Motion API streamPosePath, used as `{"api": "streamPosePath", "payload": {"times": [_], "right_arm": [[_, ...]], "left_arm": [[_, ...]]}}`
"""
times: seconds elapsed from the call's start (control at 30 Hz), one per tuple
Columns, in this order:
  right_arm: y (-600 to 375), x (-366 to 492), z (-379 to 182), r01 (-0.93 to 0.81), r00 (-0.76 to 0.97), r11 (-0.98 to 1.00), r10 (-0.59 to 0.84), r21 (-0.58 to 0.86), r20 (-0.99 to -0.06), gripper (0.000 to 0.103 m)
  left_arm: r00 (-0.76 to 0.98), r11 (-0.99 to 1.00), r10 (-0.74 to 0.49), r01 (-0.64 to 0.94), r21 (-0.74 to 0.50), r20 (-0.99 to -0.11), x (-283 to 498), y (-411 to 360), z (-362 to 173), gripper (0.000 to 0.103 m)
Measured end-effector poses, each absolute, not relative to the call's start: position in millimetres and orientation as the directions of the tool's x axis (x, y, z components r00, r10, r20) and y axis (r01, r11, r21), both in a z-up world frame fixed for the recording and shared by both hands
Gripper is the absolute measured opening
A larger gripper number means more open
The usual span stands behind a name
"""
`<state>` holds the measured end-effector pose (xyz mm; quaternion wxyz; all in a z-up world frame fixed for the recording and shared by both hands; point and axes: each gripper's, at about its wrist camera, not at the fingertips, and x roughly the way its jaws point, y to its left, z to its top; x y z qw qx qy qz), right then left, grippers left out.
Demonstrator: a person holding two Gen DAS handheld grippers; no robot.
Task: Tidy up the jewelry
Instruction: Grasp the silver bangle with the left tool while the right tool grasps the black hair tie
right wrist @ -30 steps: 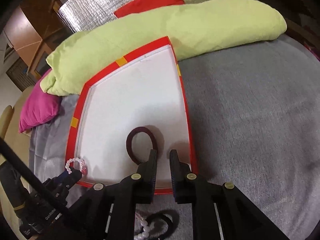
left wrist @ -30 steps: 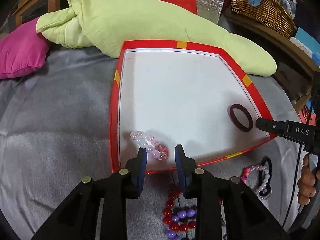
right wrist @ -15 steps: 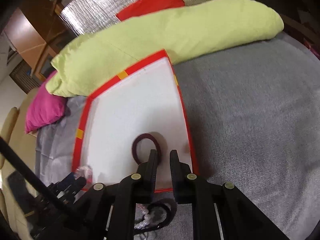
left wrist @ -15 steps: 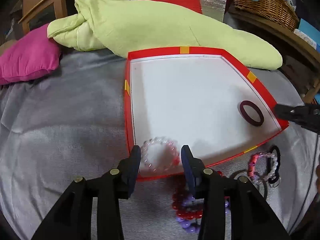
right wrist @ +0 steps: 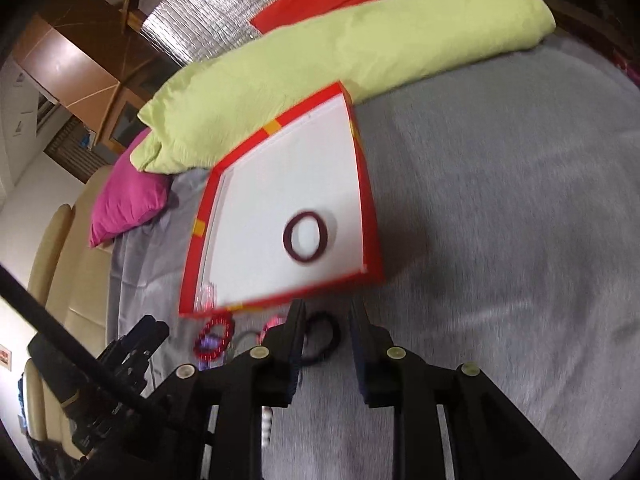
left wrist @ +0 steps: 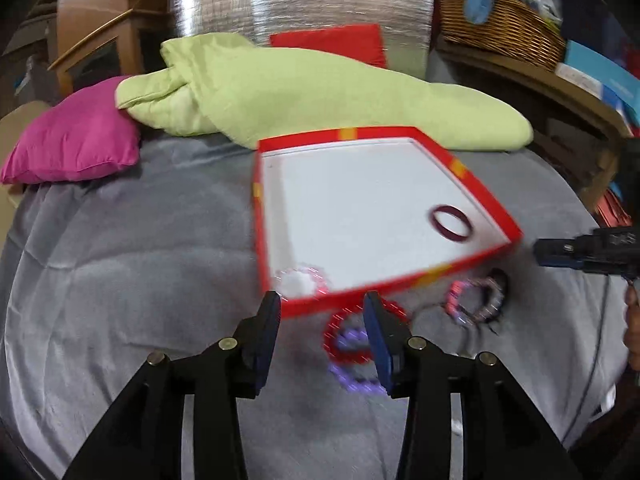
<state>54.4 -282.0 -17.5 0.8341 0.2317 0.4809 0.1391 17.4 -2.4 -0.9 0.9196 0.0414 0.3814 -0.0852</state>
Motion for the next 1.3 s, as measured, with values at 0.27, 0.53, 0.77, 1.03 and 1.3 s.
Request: {"api": "streamPosePath", "payload": {"times": [0.27, 0.53, 0.77, 1.03, 1.3], "right_arm": [[-263, 56, -34, -0.006, 0.456, 0.888, 0.412, 0.460, -0.789, 0.024], [-239, 74, -46, -0.060, 0.442, 0.949, 0.302, 0.309, -0.845, 0.022], [-233, 75, -39, -0.082, 0.467, 0.966, 0.255, 0.246, -0.846, 0.005], [-243, 71, -30, -0.073, 0.487, 0.960, 0.270, 0.270, -0.830, 0.005], [-258, 69, -29, -0.067, 0.487, 0.939, 0.326, 0.338, -0.810, 0.005]], "left_arm": [[0.602, 0.931, -0.248, 0.365, -0.014, -0.759, -1, -30, -10, 0.044], [0.443, 0.863, -0.387, 0.482, -0.150, -0.809, 1, -50, -25, 0.044], [0.374, 0.845, -0.433, 0.485, -0.225, -0.820, 6, -64, -33, 0.052], [0.405, 0.875, -0.399, 0.437, -0.209, -0.823, 13, -66, -33, 0.056], [0.441, 0.901, -0.341, 0.406, -0.155, -0.830, 27, -74, -41, 0.067]]}}
